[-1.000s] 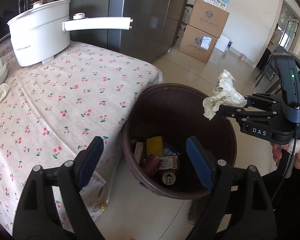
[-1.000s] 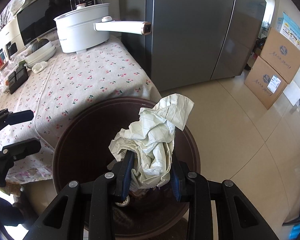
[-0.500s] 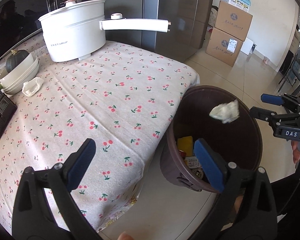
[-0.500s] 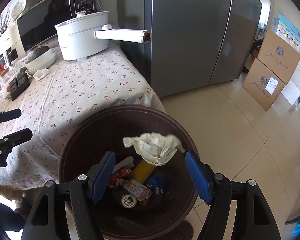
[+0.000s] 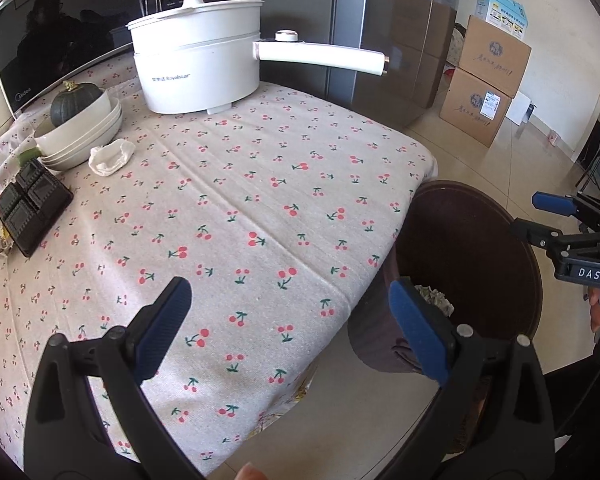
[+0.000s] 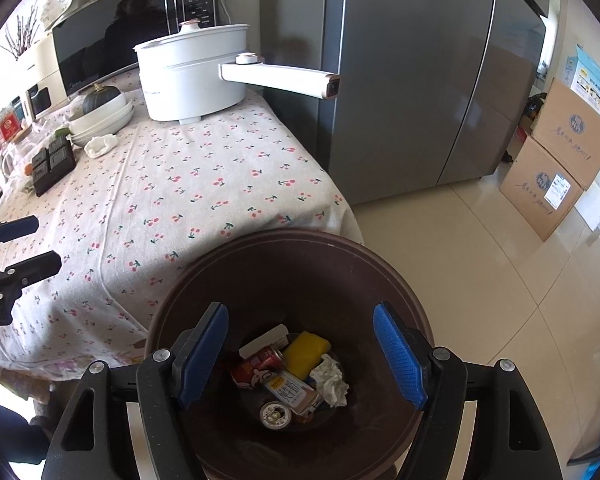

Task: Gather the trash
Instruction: 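Reach the left gripper to the black plastic tray and grasp it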

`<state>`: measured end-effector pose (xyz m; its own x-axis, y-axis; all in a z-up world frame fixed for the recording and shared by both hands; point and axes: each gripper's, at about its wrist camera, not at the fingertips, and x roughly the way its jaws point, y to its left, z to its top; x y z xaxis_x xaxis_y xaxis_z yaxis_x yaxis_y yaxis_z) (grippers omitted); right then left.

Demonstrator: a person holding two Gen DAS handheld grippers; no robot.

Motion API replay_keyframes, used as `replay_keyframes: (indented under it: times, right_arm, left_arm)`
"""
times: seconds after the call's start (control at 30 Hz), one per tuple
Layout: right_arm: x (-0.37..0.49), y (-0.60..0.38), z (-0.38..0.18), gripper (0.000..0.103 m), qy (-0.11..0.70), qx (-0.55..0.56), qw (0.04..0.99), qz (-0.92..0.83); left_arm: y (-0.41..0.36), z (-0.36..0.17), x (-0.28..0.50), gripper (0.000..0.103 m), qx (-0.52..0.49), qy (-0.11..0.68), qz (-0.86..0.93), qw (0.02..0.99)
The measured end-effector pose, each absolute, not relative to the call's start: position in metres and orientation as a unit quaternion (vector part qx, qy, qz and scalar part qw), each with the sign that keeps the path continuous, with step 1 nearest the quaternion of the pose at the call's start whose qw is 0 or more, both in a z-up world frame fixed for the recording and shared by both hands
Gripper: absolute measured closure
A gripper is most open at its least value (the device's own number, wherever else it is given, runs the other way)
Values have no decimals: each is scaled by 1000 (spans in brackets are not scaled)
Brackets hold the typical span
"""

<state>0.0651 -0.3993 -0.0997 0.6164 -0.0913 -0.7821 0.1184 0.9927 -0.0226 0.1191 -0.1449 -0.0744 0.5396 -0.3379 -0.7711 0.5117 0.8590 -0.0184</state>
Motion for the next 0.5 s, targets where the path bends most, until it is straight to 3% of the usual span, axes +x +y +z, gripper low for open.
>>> replay_keyframes:
  times: [0.5]
  right_arm:
    - [109,-332,-92,22,418,5,908,-8]
  left_arm:
    - [-59,-67,135,4,72,410,-162,895]
